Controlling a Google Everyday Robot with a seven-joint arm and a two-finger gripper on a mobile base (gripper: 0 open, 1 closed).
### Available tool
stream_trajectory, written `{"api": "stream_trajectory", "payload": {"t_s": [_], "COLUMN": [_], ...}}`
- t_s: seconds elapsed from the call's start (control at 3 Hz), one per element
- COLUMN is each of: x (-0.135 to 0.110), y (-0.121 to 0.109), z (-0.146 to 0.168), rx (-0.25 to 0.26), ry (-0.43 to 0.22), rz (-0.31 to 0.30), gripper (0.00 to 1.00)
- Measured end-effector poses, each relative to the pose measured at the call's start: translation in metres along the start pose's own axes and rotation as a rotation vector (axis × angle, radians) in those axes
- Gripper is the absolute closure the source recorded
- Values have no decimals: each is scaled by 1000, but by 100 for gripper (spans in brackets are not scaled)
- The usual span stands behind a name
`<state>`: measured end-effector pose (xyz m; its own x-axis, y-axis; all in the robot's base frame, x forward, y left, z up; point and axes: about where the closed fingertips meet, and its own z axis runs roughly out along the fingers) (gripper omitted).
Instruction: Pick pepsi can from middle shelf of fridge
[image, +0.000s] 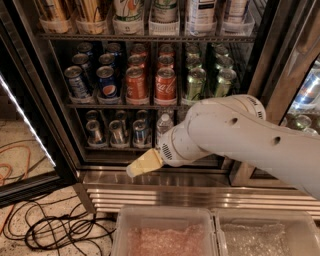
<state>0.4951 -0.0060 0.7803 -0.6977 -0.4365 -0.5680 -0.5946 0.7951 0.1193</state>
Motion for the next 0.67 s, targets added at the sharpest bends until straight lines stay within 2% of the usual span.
{"api": "stream_trajectory", "payload": {"t_s": [0.33, 0.67], "x": [0, -8], "y": [1, 8], "z": [0, 11], "rx": [-1, -14], "ry": [1, -46], "rz": [31, 23], "gripper": [0, 0]}}
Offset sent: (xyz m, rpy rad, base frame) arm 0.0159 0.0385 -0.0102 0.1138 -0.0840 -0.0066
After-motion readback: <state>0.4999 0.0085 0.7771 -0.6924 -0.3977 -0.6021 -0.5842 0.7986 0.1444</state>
